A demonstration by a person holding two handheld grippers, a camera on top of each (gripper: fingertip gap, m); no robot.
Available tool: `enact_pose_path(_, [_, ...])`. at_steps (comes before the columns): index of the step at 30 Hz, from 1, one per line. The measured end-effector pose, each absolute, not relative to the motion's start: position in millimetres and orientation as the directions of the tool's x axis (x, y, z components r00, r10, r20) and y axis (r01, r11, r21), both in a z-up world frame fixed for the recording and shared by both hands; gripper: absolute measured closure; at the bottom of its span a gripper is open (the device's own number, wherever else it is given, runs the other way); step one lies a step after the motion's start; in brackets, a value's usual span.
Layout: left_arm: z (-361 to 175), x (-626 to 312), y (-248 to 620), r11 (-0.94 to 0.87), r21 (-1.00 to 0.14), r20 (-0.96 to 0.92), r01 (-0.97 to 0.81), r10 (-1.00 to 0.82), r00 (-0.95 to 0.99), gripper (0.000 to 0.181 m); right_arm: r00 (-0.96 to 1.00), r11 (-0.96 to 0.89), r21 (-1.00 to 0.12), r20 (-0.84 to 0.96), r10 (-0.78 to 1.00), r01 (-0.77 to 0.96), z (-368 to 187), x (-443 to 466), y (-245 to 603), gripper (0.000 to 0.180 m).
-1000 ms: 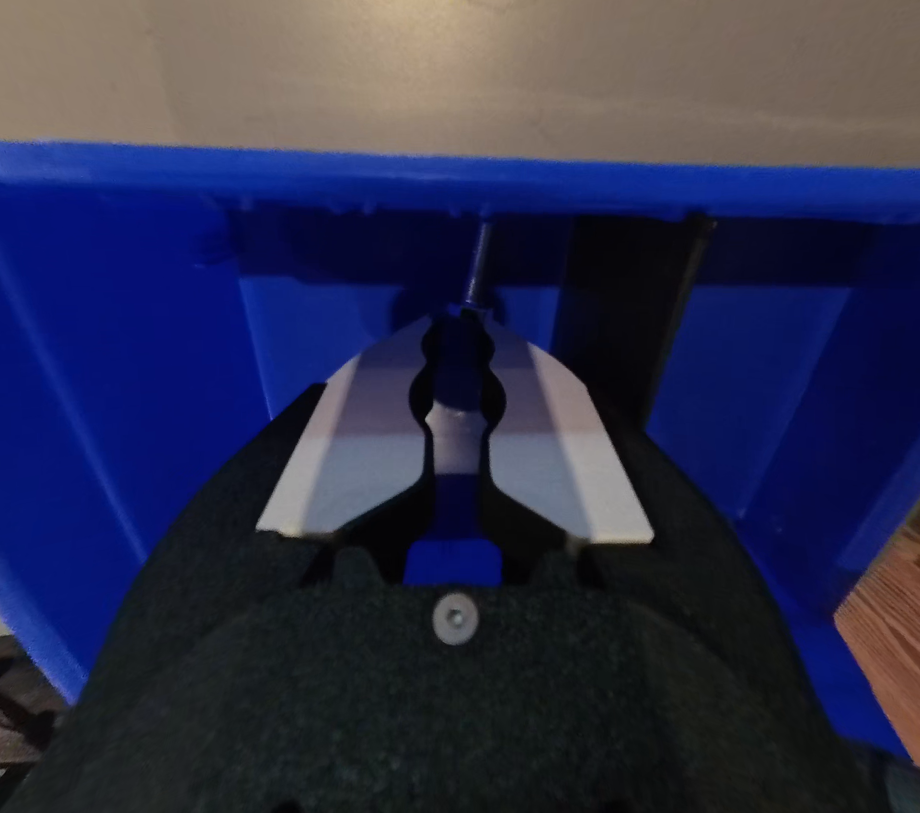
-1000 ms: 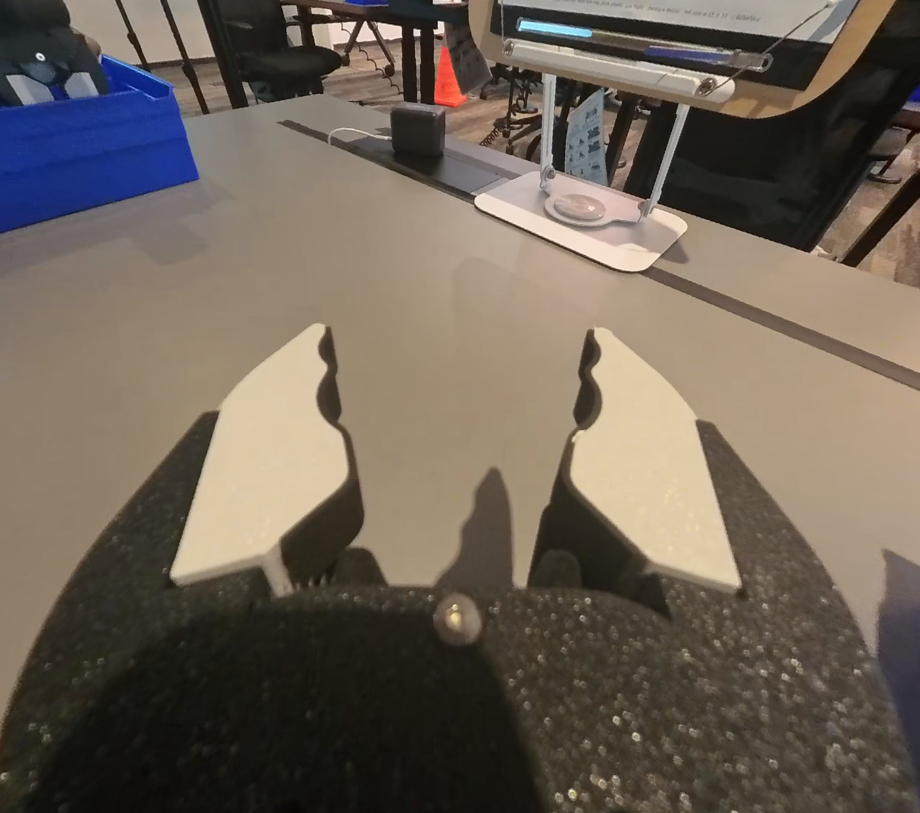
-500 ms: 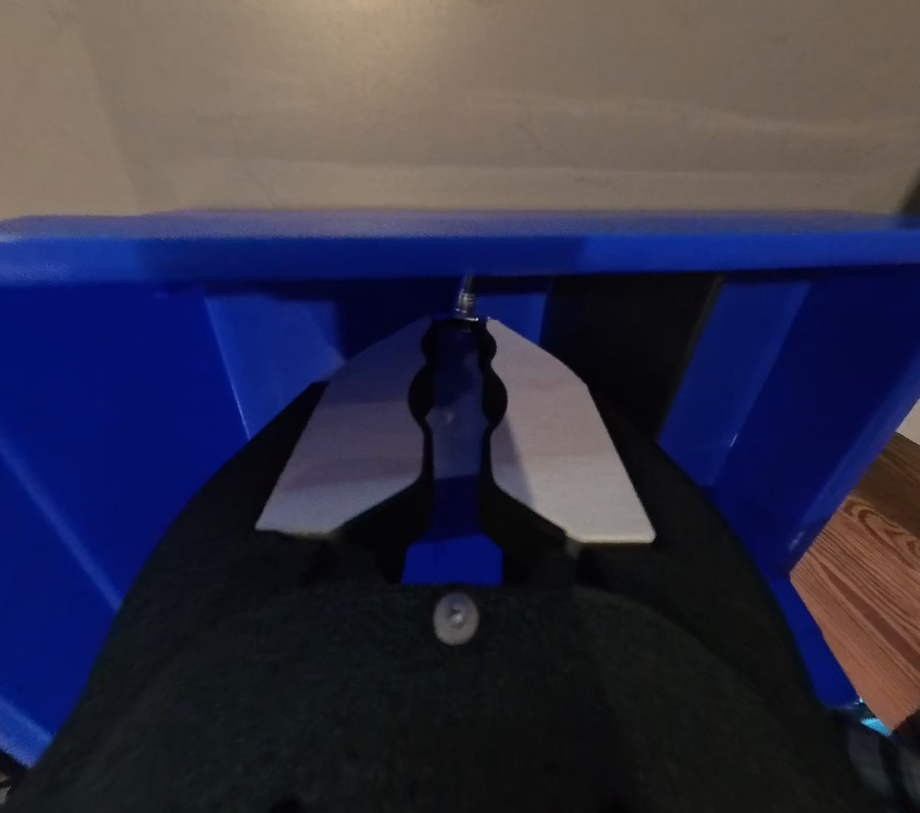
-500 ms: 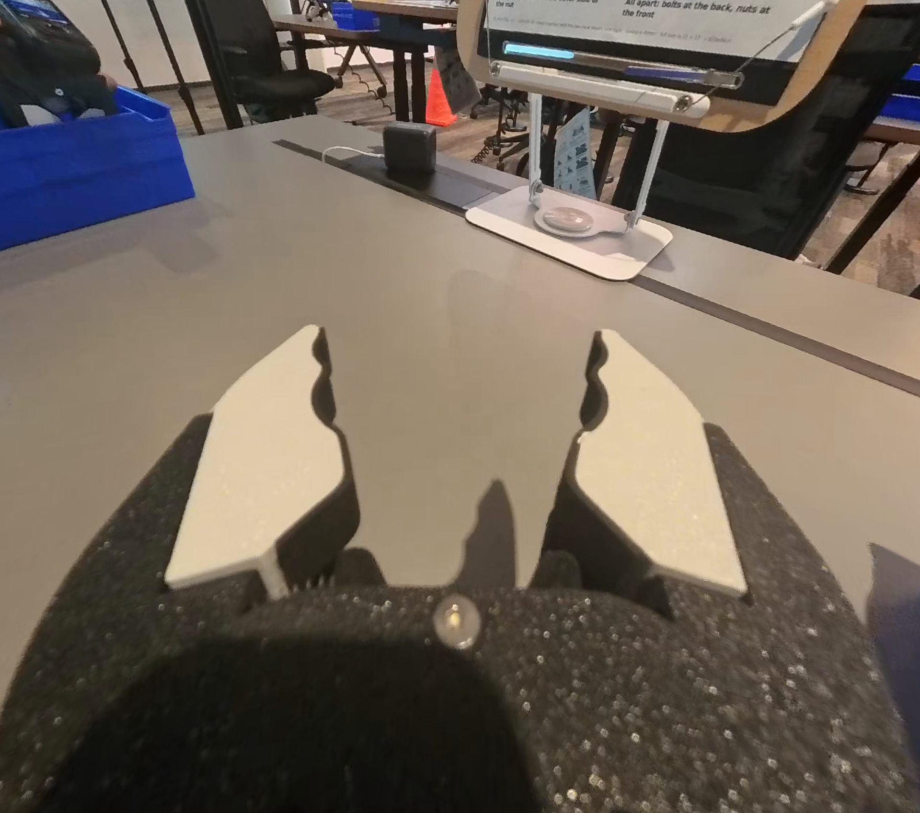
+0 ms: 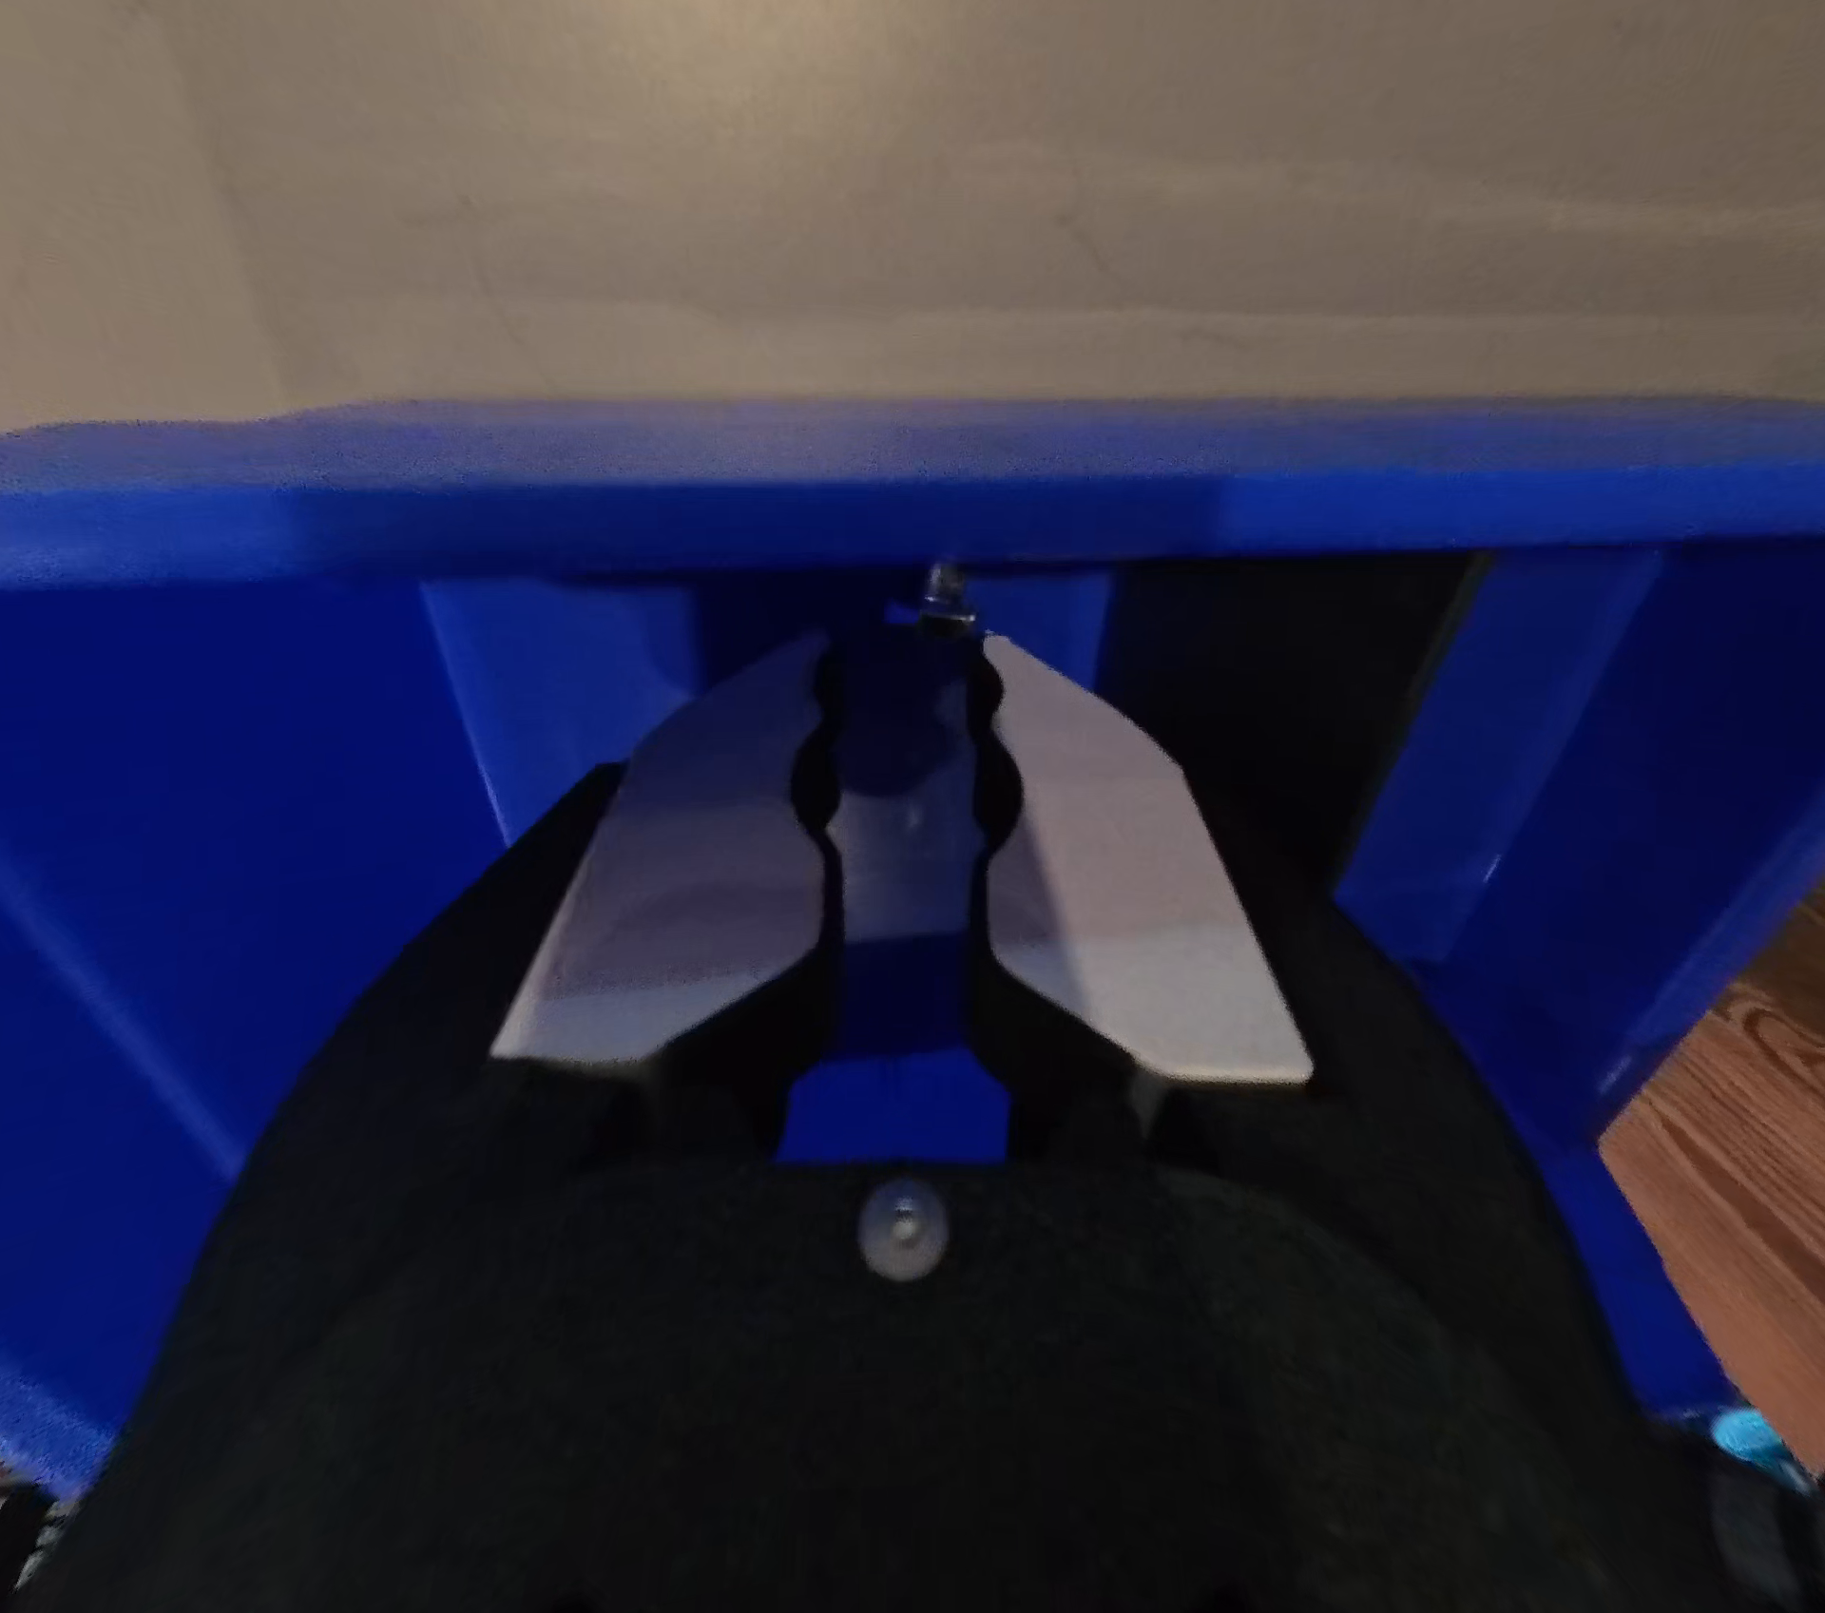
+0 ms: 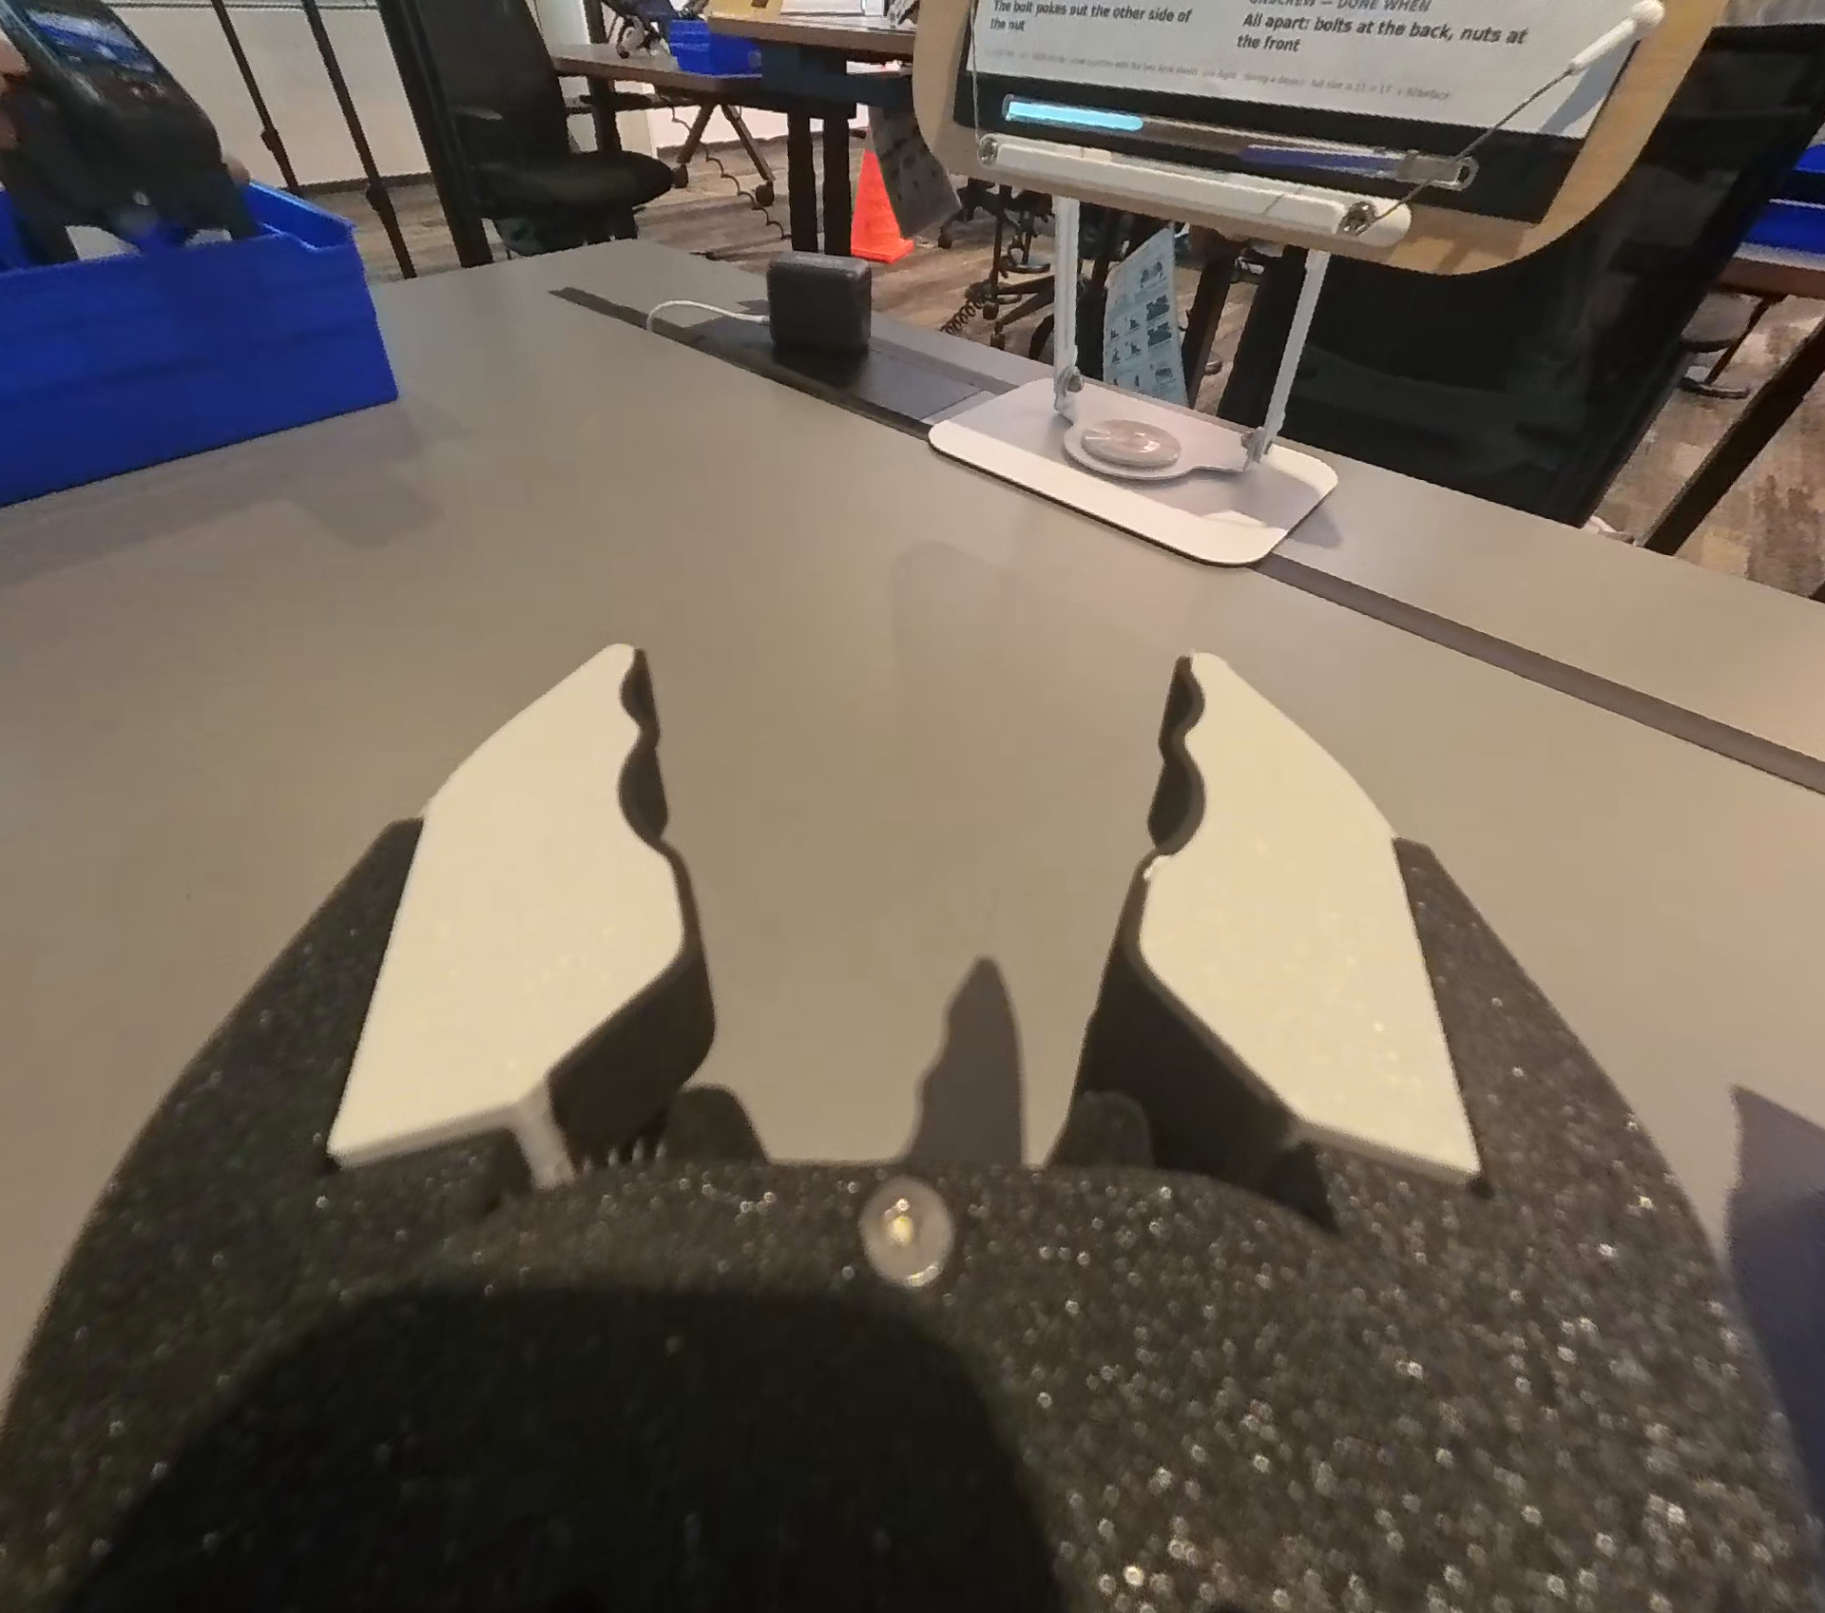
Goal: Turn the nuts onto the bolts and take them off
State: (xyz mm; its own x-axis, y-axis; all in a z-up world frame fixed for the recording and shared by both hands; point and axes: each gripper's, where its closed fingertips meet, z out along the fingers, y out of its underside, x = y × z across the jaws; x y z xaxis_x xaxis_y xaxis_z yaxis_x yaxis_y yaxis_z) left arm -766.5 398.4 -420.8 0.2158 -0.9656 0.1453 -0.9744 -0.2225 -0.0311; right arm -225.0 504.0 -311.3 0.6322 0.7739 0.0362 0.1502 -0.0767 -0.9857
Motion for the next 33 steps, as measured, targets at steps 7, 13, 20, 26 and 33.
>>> enact_pose_path(7, [-428.4,-766.2,393.3,-0.216,-0.008,0.173,-0.976,-0.962,0.211,0.164,0.632,-0.075,-0.988,0.025,0.775,0.132,-309.1,-224.1,504.1,0.083])
enact_pose_path(13, [-429.1,-766.4,394.0,-0.210,0.017,0.185,-0.978,-0.960,0.209,0.168,0.631,-0.066,-0.990,0.027,0.775,0.123,-307.8,-223.8,502.6,0.084])
enact_pose_path(20, [-418.1,-766.2,406.3,-0.258,-0.071,0.121,-0.964,-0.961,0.248,0.180,0.632,-0.059,-0.994,0.015,0.775,0.096,-303.7,-219.4,501.2,0.087])
enact_pose_path(26, [-410.4,-775.4,411.2,-0.275,-0.111,0.062,-0.955,-0.961,0.270,0.181,0.627,-0.060,-0.994,0.007,0.779,0.086,-300.2,-220.0,502.2,0.089])
enact_pose_path(33, [-407.1,-769.8,411.0,-0.333,-0.143,0.103,-0.932,-0.942,0.321,0.141,0.611,-0.067,-0.991,0.020,0.791,0.119,-294.9,-236.3,506.6,0.086])
